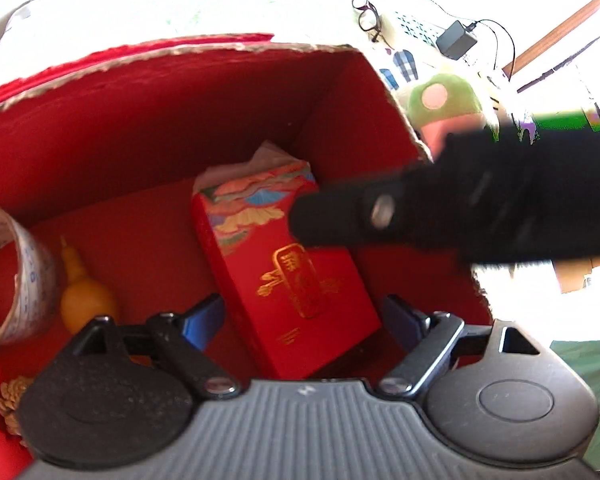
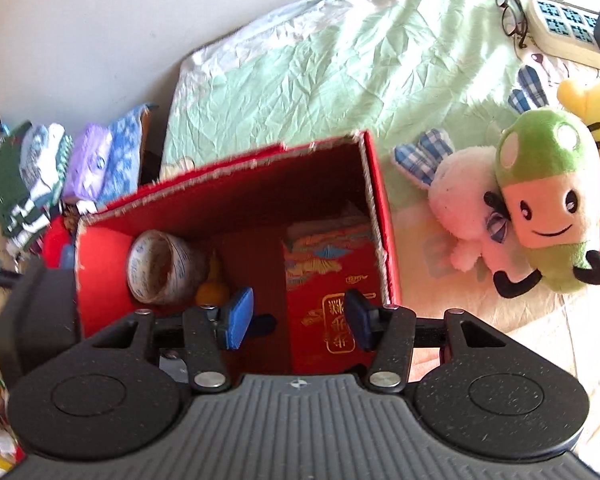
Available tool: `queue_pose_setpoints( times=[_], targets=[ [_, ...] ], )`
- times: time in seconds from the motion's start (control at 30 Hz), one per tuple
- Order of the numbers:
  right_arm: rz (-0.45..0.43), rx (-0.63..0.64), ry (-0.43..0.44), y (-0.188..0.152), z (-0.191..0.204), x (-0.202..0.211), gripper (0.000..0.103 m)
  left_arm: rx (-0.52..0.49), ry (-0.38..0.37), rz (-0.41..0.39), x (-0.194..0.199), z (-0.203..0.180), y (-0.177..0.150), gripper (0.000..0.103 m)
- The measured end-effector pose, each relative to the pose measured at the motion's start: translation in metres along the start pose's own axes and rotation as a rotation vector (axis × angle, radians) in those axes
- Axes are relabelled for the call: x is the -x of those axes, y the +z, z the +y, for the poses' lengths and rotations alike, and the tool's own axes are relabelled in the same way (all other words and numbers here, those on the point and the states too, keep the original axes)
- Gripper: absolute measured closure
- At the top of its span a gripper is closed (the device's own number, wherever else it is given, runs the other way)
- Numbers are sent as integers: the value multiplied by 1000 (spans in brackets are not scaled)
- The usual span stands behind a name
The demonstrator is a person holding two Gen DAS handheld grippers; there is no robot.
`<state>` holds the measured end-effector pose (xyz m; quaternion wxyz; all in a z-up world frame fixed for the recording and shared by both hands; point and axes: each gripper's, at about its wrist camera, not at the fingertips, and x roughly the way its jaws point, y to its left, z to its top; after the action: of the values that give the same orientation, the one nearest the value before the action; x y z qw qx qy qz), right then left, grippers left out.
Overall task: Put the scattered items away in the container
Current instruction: 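Lower the gift box into the red box and open the right tool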
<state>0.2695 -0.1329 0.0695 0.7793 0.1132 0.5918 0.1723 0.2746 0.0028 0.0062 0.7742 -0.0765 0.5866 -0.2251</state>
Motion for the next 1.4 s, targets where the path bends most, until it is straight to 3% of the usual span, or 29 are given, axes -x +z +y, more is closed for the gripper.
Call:
queue_pose_setpoints(
  times=[0.33, 0.5, 0.7, 0.83, 0.9, 1.07, 1.2, 1.33, 1.4],
  targets=[
    [-29, -15, 81, 3, -8, 7, 49, 13, -28, 0, 3, 3, -5, 15],
    [-33, 20, 91, 0, -1, 0, 48, 42, 21, -22, 16, 18, -14, 15],
    [30, 53, 148, 1, 18, -27, 50, 57, 42, -20, 24, 27, -25, 15],
    [81, 101, 132, 5, 37, -52, 50, 60, 23, -20, 28, 29, -30, 14],
    [120, 123, 110, 8, 41, -66, 51, 71, 58, -21, 28, 32, -30, 16],
    [197, 125, 135, 15, 37, -78, 51, 105, 39, -16, 30, 41, -30, 19],
    [240, 160, 71, 15, 35, -84, 50, 91, 78, 0, 30, 39, -28, 19],
    [230, 156, 58, 19, 29, -84, 51, 80, 93, 9, 30, 36, -24, 18],
    [213, 161, 33, 20, 25, -82, 57, 64, 100, 16, 30, 33, -22, 18]
  ],
)
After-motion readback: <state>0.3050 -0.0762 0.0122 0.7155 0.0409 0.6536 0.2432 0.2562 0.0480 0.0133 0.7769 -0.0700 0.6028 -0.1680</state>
